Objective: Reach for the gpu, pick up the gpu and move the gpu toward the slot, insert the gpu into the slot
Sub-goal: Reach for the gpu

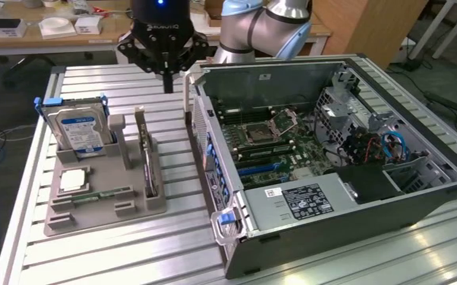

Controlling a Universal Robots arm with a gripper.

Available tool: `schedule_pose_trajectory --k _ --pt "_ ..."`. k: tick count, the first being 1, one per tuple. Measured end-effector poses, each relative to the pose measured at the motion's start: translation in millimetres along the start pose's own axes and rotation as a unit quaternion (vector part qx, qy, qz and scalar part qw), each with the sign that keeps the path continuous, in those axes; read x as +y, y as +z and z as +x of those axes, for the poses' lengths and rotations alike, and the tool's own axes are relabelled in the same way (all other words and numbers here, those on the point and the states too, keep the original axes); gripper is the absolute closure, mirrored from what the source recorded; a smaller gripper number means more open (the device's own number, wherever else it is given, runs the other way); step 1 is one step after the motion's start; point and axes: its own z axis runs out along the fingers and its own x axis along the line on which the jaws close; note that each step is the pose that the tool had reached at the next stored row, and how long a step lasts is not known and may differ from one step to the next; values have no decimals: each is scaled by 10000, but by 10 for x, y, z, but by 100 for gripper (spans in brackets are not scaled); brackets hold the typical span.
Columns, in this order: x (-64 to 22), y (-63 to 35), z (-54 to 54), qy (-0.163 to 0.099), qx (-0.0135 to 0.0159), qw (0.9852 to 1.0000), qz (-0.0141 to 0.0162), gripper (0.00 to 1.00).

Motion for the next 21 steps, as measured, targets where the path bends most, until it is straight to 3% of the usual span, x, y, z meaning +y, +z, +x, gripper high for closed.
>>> schedule_pose_trajectory --k 15,18,21 --pt "-41 -13 556 1 0 10000 0 90" --pt "-46 -13 623 1 0 10000 0 90" --pt "-46 -14 622 1 0 10000 0 90"
